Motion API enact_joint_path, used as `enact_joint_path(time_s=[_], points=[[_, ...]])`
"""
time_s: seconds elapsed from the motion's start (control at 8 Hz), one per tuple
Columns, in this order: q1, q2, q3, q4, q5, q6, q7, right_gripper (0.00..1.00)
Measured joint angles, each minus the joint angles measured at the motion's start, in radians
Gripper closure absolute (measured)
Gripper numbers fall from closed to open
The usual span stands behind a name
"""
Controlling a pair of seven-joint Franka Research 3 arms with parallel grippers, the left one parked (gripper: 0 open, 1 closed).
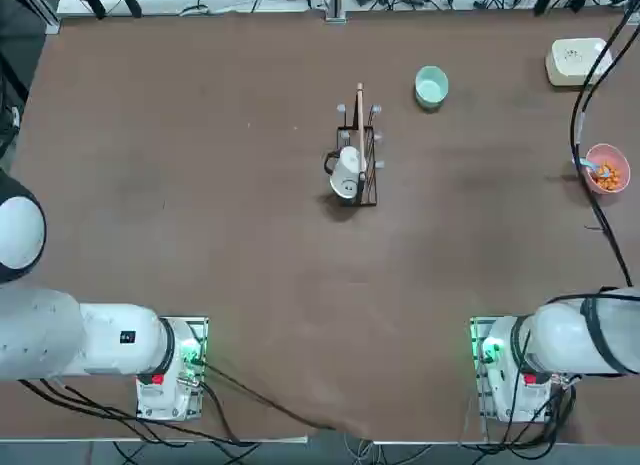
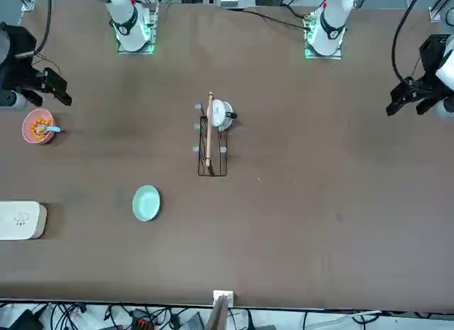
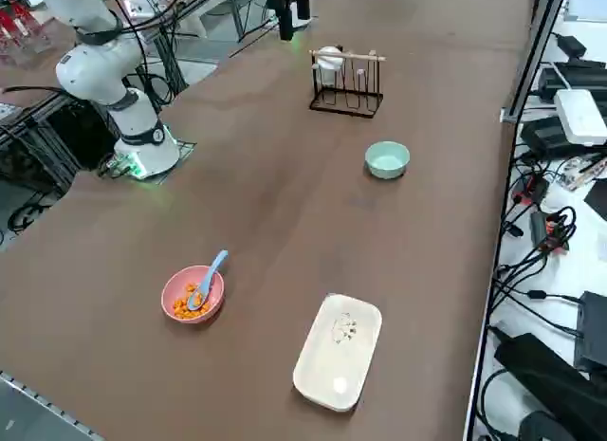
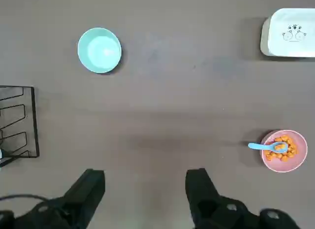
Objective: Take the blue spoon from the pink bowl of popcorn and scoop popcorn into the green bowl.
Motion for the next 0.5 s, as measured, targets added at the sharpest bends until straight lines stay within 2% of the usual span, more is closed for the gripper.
enact_joint_path(time_s=[0.5], points=[[0.0,0.0,0.0,0.001,0.0,-0.001,0.0,0.0]])
